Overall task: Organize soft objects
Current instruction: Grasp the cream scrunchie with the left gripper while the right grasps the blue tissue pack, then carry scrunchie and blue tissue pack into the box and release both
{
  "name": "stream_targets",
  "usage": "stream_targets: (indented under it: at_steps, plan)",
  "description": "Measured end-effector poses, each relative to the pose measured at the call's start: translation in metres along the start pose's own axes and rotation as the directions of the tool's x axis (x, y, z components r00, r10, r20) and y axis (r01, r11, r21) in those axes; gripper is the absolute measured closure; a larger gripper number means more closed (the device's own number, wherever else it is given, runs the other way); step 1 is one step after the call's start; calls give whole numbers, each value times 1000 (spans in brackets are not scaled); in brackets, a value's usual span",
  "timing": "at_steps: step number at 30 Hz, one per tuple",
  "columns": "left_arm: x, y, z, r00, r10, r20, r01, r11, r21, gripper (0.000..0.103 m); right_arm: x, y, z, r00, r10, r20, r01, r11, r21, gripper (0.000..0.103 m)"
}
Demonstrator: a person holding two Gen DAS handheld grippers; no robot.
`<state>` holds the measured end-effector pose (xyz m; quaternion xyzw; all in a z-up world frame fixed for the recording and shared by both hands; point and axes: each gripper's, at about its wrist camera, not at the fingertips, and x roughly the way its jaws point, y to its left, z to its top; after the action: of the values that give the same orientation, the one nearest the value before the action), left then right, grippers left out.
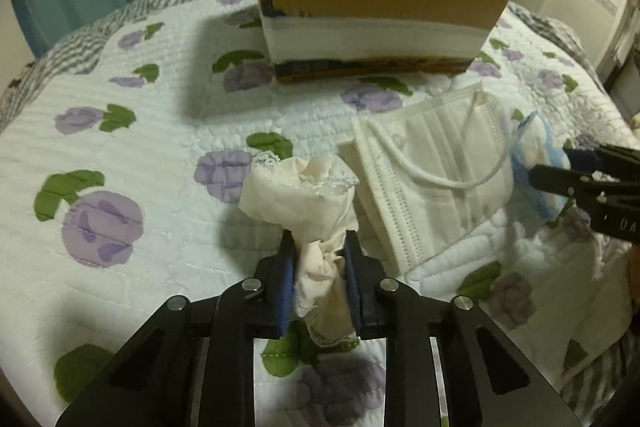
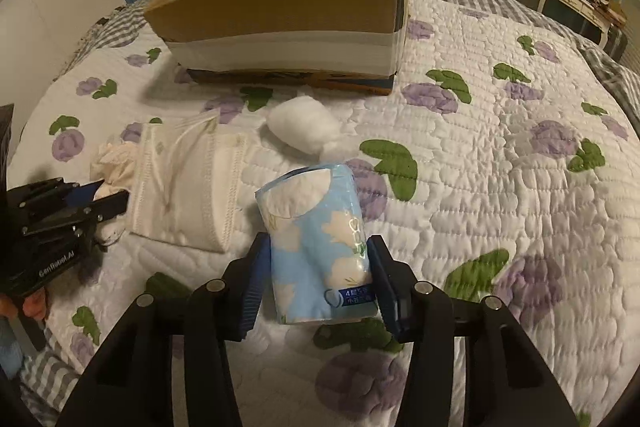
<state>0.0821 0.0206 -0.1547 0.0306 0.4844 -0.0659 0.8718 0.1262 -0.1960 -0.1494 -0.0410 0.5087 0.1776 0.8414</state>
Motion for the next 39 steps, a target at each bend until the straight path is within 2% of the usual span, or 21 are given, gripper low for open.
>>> stream_targets:
  at_steps: [11,20,26,31,36,39]
  plan:
    - [-38,3,2,997,-3,76,3,1000,0,85,-30,19,-15,998,-24,59,26,999,-30,57]
    - [-77,-1,19,986,3,166,-5,1000,13,85,-76,25,-4,989,-34,146,41,998,-43,57]
    - [-105,-12,57,968,-2,251,-9,999,41,85,-115,31,26,973,-35,229,48,998,-52,57]
    - [-118,-20,99,951,-20,310,-1,998,70,85,-146,33,65,949,-34,314,55,997,-57,57]
    - [-112,-26,147,938,-32,344,-1,995,96,85,-159,35,112,932,-19,361,50,996,-75,57]
    - [-94,-28,174,937,-18,349,-19,995,103,85,-153,30,141,928,-18,373,47,996,-70,57]
